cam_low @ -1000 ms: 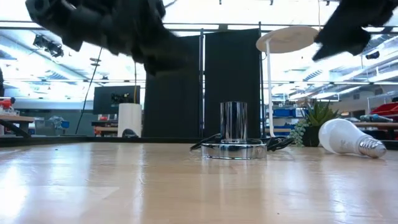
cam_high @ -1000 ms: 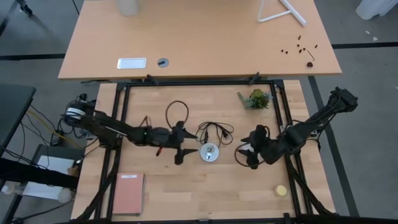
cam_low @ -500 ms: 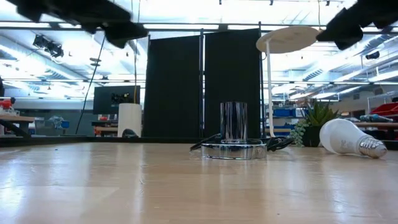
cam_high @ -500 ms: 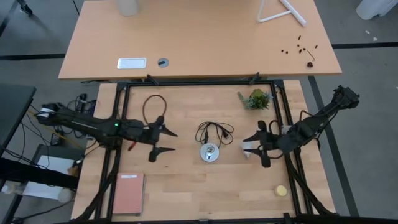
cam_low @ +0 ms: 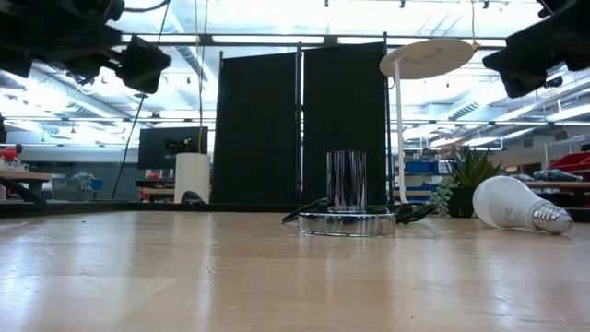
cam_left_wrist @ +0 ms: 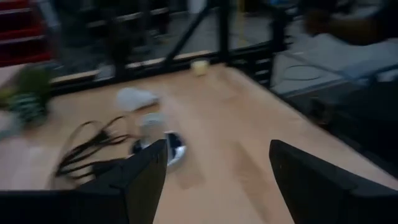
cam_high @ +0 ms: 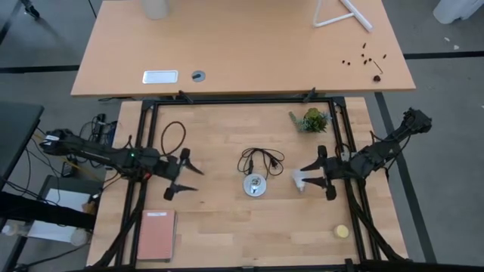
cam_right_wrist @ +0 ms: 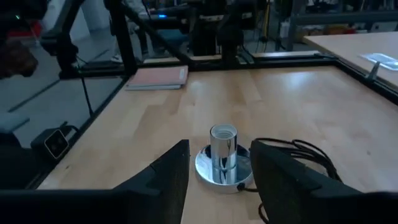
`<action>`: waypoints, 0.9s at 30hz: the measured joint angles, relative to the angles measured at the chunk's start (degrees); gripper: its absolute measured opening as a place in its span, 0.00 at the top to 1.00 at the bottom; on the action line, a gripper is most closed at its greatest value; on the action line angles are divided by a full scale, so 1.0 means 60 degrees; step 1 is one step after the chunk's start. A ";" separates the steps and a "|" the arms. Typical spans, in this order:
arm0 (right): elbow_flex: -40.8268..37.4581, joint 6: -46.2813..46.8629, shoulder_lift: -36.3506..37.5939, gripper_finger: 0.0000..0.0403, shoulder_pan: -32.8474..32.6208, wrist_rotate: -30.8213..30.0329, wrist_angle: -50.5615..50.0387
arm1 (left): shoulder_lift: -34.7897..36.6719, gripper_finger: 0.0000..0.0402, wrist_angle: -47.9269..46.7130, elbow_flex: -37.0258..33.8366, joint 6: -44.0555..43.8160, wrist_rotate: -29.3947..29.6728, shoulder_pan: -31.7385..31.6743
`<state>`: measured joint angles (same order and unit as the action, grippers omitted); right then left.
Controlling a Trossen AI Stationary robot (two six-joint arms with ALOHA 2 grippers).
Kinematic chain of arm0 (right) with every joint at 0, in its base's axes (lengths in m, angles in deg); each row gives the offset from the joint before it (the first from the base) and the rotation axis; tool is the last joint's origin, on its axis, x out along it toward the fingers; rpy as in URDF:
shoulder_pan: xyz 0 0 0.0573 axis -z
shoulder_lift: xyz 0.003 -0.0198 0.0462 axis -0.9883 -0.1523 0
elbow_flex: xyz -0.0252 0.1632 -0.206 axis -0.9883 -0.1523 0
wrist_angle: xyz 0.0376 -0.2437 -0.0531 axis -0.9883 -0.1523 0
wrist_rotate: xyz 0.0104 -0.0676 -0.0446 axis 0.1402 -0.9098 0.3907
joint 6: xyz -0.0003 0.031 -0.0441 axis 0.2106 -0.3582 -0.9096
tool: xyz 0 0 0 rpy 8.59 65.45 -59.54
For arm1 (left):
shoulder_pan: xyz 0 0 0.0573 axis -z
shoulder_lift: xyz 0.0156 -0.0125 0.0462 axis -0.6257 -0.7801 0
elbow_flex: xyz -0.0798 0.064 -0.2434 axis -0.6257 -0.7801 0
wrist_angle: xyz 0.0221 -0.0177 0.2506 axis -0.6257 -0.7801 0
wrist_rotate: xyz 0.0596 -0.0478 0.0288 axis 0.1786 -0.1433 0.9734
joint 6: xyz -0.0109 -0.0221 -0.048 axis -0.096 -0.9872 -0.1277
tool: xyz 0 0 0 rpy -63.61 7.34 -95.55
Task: Screw lightbulb
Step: Return to Home Position
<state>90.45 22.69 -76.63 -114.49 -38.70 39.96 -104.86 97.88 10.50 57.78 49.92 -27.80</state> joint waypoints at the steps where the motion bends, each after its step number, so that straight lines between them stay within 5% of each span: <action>1: -0.0090 0.0022 0.0120 0.56 0.0000 0.0084 -0.0002 | -0.0008 0.29 0.0220 -0.0135 0.0019 -0.0301 0.0000; 7: -0.0251 -0.0004 0.0648 0.57 0.0000 0.1238 -0.0018 | 0.0001 0.29 0.0553 -0.0710 -0.0233 -0.0829 0.0000; 13: -0.0254 -0.0187 0.1267 0.60 0.0000 0.1028 -0.0579 | 0.0037 0.29 0.0369 -0.1049 -0.1150 0.0410 0.0001; 27: -0.0254 -0.0104 0.3034 0.67 0.0000 0.1248 -0.2115 | 0.0191 0.29 -0.0257 -0.1122 -0.0940 0.0231 0.0011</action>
<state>88.92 22.07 -58.43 -114.49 -31.22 27.27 -103.71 96.34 3.77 52.14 51.31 -27.73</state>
